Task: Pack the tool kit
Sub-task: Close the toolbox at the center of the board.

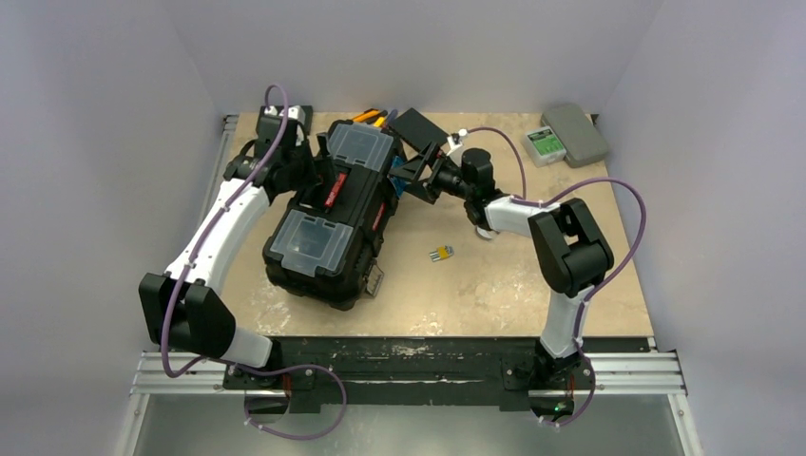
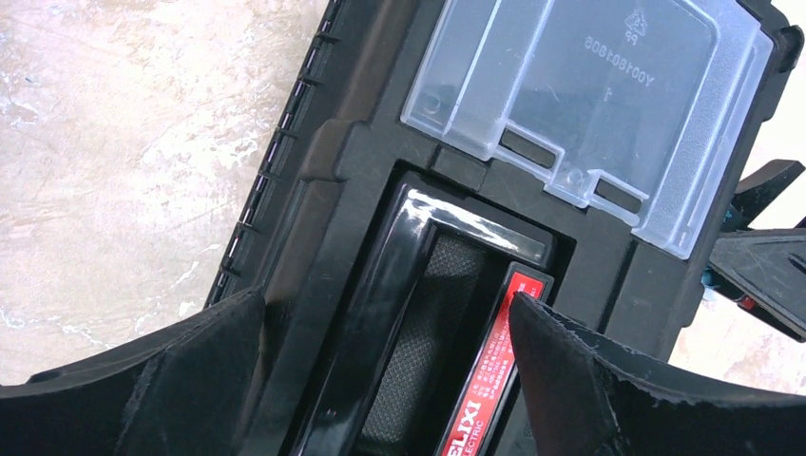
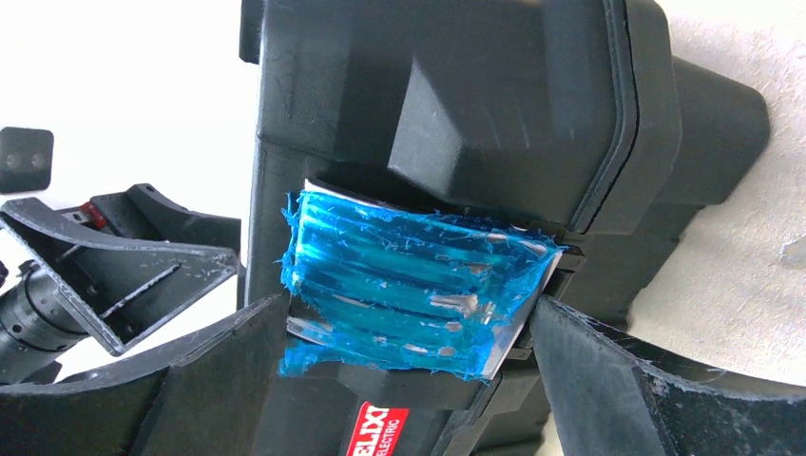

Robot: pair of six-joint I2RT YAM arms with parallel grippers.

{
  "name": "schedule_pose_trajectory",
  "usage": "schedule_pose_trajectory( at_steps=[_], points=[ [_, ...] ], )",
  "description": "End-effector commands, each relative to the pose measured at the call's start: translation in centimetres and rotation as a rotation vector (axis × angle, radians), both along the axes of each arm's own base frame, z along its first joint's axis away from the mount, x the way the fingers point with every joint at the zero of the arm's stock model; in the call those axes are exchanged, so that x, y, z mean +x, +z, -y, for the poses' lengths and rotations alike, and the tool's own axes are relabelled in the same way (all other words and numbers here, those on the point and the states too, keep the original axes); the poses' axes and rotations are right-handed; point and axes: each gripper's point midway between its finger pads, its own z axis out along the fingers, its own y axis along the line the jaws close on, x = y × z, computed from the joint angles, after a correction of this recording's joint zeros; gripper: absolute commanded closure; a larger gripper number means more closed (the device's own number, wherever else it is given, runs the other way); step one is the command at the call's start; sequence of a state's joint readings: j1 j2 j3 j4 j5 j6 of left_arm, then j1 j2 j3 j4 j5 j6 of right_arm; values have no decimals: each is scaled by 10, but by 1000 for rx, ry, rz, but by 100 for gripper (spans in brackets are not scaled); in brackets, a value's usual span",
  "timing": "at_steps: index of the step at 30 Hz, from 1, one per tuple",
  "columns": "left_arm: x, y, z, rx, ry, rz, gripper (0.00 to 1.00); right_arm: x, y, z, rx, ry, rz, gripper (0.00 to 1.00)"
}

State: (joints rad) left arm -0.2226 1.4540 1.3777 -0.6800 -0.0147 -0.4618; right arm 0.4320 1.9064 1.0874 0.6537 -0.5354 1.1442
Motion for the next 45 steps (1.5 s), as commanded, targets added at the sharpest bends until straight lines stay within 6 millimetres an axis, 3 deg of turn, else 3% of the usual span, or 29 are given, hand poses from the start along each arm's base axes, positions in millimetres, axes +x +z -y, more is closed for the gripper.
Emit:
schedule_pose_trajectory(
  at_steps=[1,10,17,24,32,45],
  points=[
    [-2,3,10,-56,-24,16,7,3,25,-8,30,24,64,1],
    [-5,-3,15,-53,-52,2,11,5,26,-11,53,32,45,7],
    [-3,0,17,-55,-57,4,12,10,11,-10,25,1,-23,1],
    [-1,-1,22,-56,-66,4,12,8,3,-7,26,-17,-51,15],
    [-3,2,18,-39,-65,10,13,6,-18,10,-97,-92,-91,20],
    [-3,3,17,-34,-63,11,13,5,-18,33,-229,-182,-64,22]
  ],
)
